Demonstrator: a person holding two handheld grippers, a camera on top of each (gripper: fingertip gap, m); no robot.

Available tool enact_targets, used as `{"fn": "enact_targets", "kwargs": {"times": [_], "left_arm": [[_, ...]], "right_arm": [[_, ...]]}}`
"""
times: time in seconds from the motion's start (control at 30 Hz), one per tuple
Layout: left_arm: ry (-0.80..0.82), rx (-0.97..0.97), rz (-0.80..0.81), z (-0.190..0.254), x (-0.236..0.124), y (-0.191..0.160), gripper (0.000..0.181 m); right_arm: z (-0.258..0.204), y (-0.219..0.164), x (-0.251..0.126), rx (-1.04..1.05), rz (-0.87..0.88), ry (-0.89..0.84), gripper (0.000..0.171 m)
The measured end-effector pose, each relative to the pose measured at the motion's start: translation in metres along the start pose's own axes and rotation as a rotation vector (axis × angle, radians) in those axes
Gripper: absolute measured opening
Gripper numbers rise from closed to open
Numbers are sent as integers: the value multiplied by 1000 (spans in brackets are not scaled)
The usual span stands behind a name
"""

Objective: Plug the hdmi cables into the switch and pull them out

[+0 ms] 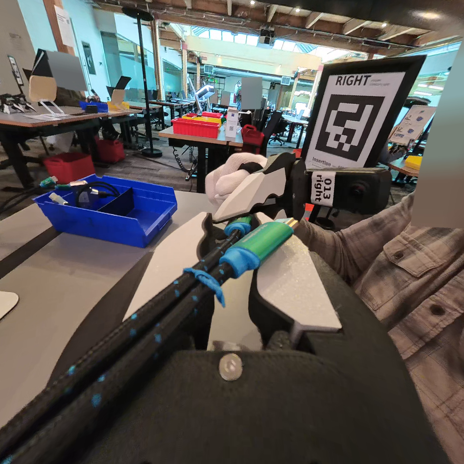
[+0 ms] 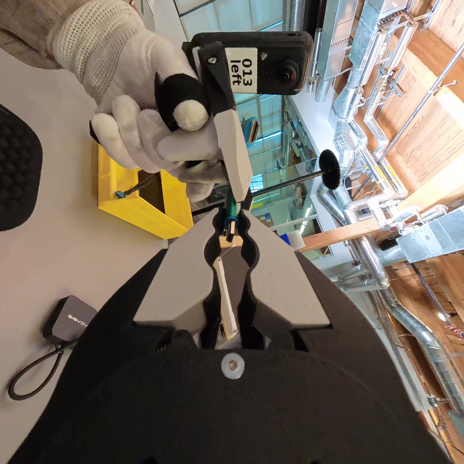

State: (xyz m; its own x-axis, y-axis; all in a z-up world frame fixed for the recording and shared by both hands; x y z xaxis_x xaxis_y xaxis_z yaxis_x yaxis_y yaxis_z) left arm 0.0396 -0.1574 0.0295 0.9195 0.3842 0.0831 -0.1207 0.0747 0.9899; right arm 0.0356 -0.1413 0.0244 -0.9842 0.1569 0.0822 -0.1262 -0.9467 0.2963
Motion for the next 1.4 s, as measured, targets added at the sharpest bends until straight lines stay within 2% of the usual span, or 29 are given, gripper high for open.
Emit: {"fn": "enact_targets", "kwargs": {"times": [0.27,0.57,0.63,0.7,0.83,0.93,1.0,1.07,1.2,1.4], "left_arm": [[161,100,-13,-7,-7,4,29],[266,209,43,-8,-4,14,24],[338,238,68,-14,-7,19,16],[406,274,86,-22,-11,23,16],[416,365,32,-16,-6,18,15],[457,462,4,-14,-1,17,15],[476,527,-31,-12,4,13,15],[499,583,-48,-11,6,11,15],[554,608,-67,-11,9,14,15],[611,468,-78,-10,9,22,28]], "right_arm": [[4,-1,12,-81,-48,-96,9],[14,1,14,29,-7,-161,10],[17,-2,12,24,-16,-184,14],[21,-8,10,64,-32,-198,13],[21,-16,9,45,-79,-177,17],[17,-17,14,51,-113,-147,28],[14,-16,17,69,-111,-131,13],[15,-17,16,73,-127,-127,9],[20,-19,16,5,-158,-179,9],[32,-17,14,-140,-189,-344,9]]}}
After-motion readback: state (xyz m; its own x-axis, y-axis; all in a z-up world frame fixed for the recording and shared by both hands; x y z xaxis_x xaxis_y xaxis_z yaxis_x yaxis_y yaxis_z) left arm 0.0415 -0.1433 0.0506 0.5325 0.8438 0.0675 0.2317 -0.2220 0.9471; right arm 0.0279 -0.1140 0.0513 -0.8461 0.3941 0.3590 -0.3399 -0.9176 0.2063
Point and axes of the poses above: each gripper's, where its closed fingertips meet, x out along the fingers, y out of its top, z = x × y across the jaws, the point moved 1 cm from there along -x, back along the fingers, and after that the axes turned 6 degrees about z, right-handed, at the moved point
